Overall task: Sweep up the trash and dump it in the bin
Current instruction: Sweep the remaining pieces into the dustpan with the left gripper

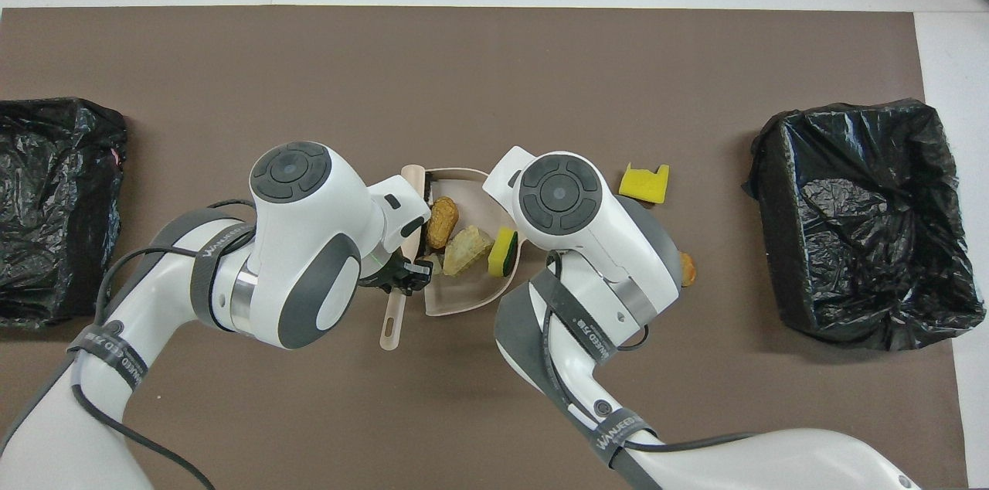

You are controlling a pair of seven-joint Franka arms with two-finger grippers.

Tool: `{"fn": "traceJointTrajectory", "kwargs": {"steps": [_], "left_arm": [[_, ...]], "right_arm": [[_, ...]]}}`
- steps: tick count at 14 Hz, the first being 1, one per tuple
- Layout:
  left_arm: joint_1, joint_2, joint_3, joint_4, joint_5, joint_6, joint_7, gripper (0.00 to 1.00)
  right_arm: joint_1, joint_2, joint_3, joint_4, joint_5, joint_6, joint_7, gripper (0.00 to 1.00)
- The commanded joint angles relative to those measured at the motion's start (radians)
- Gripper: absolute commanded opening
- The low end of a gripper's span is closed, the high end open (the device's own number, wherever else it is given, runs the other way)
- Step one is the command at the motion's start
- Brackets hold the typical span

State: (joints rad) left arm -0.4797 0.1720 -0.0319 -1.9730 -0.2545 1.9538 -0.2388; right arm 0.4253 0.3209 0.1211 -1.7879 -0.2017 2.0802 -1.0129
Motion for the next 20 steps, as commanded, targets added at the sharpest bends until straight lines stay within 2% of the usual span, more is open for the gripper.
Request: {"fn": "traceJointTrajectory", "kwargs": {"steps": [1,3,7,10,13,16,18,20], "left_arm": [[0.001,-0.019,0.018,0.006,-0.025,-0.029,-0.037,0.0],[0.003,-0.046,0.029,0.008,-0.025,-0.048,-0.042,0.0],[0.044,-0.097,0.043,-0.019,-0.02,-0.165,-0.111,0.0],[0.043,-0.173,0.043,-0.153,-0.002,-0.136,-0.23,0.0],[0.009,-0.235,0.035,-0.277,-0.003,0.017,-0.272,0.0],[-0.043,-0.243,0.03,-0.282,-0.02,0.031,-0.272,0.0],[-0.077,-0.236,0.03,-0.27,-0.101,0.045,-0.275,0.0],[-0.138,-0.226,0.029,-0.238,-0.114,0.051,-0.287,0.0]], "right_arm": [[-0.014,0.0,0.008,-0.015,-0.008,0.024,-0.03,0.0],[-0.016,0.0,0.008,-0.015,-0.008,0.026,-0.03,0.0],[-0.016,0.0,0.008,-0.015,-0.008,0.029,-0.032,0.0],[-0.016,0.0,0.008,-0.015,-0.008,0.029,-0.032,0.0],[-0.016,0.0,0.008,-0.016,-0.008,0.029,-0.032,0.0],[-0.017,0.0,0.008,-0.015,-0.008,0.029,-0.032,0.0],[-0.017,0.0,0.008,-0.016,-0.008,0.029,-0.032,0.0],[-0.017,0.0,0.008,-0.015,-0.008,0.028,-0.033,0.0]]}}
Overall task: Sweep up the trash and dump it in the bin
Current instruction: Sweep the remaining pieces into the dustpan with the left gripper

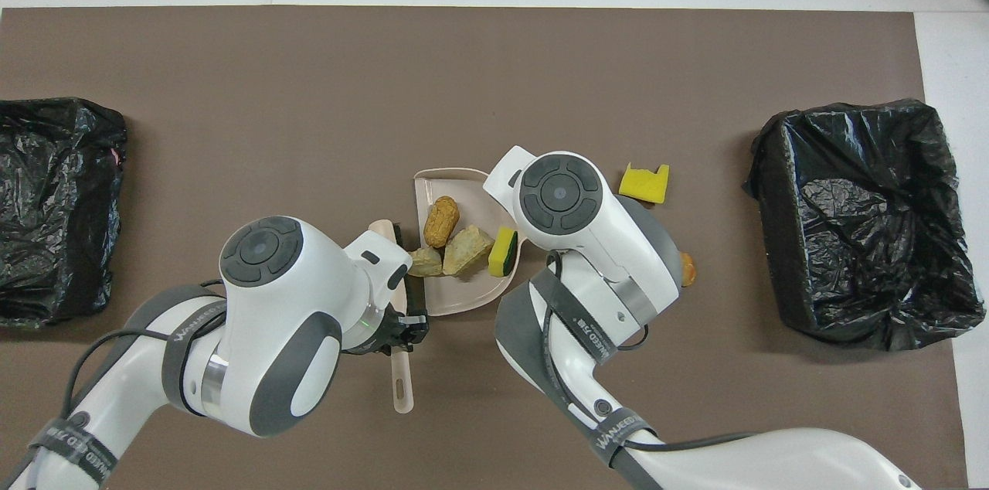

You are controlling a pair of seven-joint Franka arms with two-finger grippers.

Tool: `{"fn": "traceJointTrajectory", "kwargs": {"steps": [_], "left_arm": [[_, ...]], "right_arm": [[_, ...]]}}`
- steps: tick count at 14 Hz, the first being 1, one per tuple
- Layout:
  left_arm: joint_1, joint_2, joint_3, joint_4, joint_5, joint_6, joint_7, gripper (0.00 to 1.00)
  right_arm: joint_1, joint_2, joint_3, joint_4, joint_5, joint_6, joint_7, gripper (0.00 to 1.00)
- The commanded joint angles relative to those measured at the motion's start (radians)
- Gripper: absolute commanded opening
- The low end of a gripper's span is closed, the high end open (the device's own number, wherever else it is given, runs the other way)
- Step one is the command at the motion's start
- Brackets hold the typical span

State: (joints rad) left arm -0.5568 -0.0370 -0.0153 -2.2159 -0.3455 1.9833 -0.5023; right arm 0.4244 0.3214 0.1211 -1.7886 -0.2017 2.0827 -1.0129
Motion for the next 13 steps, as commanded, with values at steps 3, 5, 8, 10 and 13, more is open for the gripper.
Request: {"fn": "traceJointTrajectory", "kwargs": {"steps": [3,5,8,10,13], "left_arm": [[-0.117,-0.005,0.012,0.019,-0.023,0.121,-0.048,0.0],[-0.115,0.026,0.012,0.068,-0.023,0.135,-0.083,0.0],[-0.111,0.037,0.014,0.09,-0.02,0.114,-0.108,0.0],[-0.1,0.023,0.02,0.091,-0.01,0.063,-0.105,0.0],[-0.078,-0.006,0.024,0.091,0.011,0.0,-0.104,0.0]], "right_arm": [[-0.016,-0.001,0.008,-0.015,-0.008,0.025,-0.035,0.0],[-0.018,-0.001,0.008,-0.015,-0.008,0.026,-0.035,0.0],[-0.019,-0.001,0.008,-0.015,-0.008,0.026,-0.035,0.0],[-0.018,-0.001,0.008,-0.015,-0.008,0.026,-0.035,0.0],[-0.018,-0.001,0.008,-0.015,-0.008,0.026,-0.035,0.0]]}}
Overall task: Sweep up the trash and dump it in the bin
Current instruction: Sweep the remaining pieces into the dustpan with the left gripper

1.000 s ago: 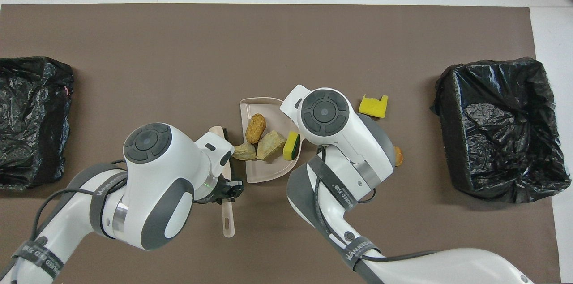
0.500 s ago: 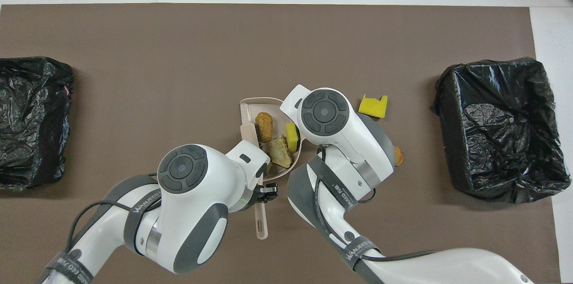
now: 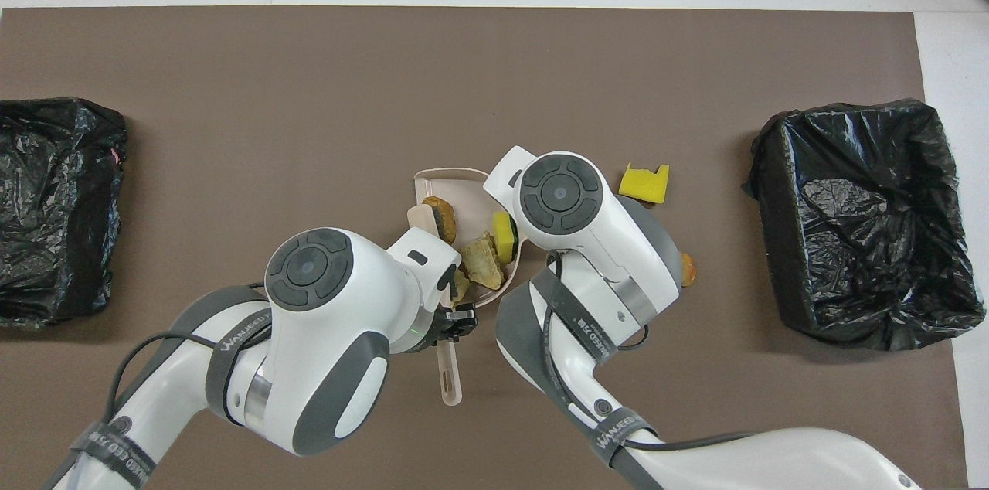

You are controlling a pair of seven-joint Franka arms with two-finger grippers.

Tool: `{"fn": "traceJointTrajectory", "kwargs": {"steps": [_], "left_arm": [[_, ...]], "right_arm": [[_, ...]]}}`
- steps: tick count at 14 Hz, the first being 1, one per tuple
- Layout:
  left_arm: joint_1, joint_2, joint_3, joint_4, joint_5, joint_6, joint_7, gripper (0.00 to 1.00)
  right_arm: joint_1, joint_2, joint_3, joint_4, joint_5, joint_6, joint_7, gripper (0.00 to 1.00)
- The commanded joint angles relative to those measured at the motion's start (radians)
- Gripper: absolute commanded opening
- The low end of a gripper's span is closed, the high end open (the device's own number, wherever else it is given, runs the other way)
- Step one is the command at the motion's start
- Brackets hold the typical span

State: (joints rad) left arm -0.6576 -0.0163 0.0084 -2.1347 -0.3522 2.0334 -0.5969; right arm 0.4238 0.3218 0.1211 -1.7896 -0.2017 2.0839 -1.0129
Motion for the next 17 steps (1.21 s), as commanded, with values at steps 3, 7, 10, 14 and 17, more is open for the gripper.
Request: {"fn": "traceJointTrajectory", "kwargs": {"steps": [3,7,10,14,17], "left_arm": [[0.067,-0.094,0.001,0.01,0.021,-0.134,0.0,0.0],[0.053,-0.197,-0.011,-0.065,0.177,-0.3,-0.017,0.0],[0.052,-0.302,-0.064,-0.207,0.182,-0.247,-0.018,0.0],[0.05,-0.329,-0.096,-0.283,0.182,-0.196,-0.017,0.0],[0.0,-0.33,-0.116,-0.326,0.182,-0.171,-0.021,0.0]], "right_arm": [[-0.017,-0.001,0.008,-0.014,-0.008,0.027,-0.035,0.0],[-0.019,-0.001,0.008,-0.014,-0.008,0.027,-0.038,0.0],[-0.019,-0.001,0.008,-0.014,-0.008,0.025,-0.038,0.0],[-0.025,-0.001,0.008,-0.014,-0.008,0.025,-0.039,0.0],[-0.026,-0.001,0.008,-0.014,-0.008,0.025,-0.041,0.0]]}}
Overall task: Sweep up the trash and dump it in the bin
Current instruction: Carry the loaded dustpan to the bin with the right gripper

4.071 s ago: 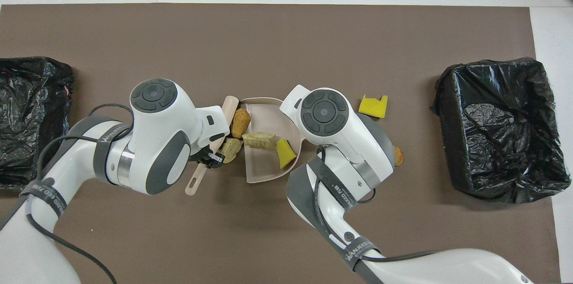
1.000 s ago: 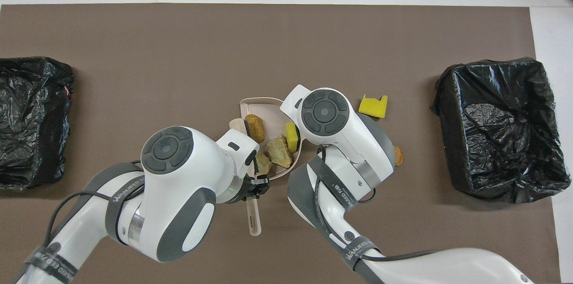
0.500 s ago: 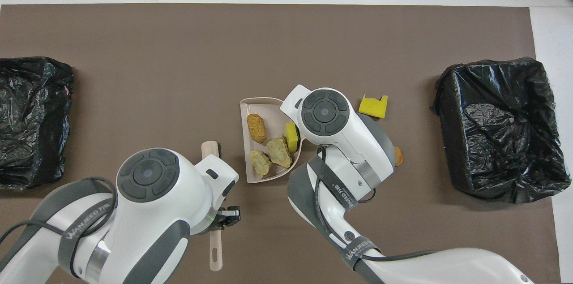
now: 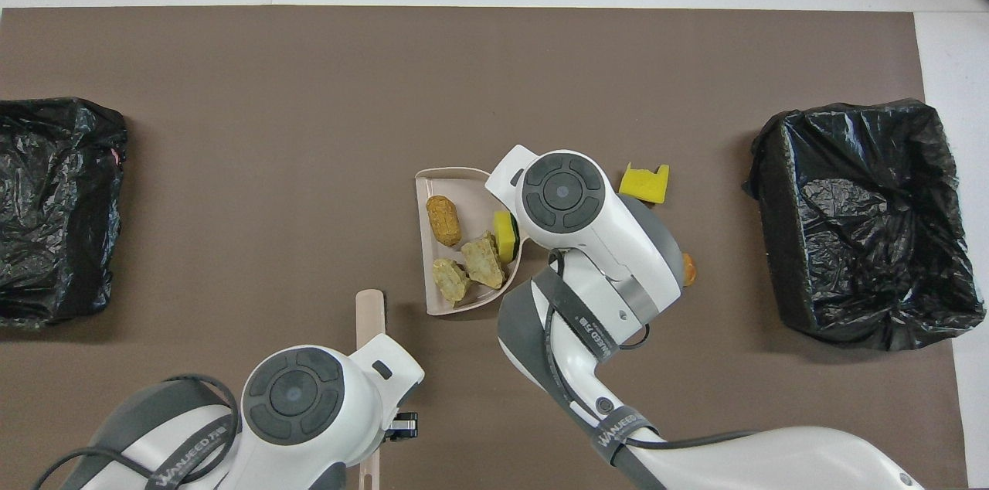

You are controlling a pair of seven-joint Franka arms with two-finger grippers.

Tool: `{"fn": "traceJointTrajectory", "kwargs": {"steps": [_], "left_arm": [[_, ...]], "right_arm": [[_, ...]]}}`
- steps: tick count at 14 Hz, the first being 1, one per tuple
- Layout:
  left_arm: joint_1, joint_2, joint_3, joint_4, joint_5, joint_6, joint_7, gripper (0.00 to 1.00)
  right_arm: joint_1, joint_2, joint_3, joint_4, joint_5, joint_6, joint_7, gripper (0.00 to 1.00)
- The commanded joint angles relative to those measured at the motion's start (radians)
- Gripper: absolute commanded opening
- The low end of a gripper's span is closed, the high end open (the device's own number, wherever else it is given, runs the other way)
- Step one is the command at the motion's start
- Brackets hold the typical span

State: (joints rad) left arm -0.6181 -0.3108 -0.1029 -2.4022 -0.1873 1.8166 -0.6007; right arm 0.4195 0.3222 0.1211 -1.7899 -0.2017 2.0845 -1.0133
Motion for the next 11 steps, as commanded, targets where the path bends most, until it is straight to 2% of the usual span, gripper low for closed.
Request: {"fn": "traceJointTrajectory", "kwargs": {"steps": [1,7,11], "left_arm": [[-0.054,-0.034,-0.007,-0.072,0.017,0.07,-0.02,0.0],[-0.129,-0.014,-0.009,-0.083,0.015,0.144,-0.085,0.0],[-0.17,0.001,-0.009,-0.11,0.015,0.187,-0.137,0.0]], "right_arm": [[-0.024,-0.006,0.008,-0.012,-0.008,0.025,-0.042,0.0],[-0.099,-0.061,0.011,-0.02,0.007,0.02,-0.205,0.0],[-0.142,-0.115,0.011,-0.019,0.063,0.003,-0.29,0.0]]}}
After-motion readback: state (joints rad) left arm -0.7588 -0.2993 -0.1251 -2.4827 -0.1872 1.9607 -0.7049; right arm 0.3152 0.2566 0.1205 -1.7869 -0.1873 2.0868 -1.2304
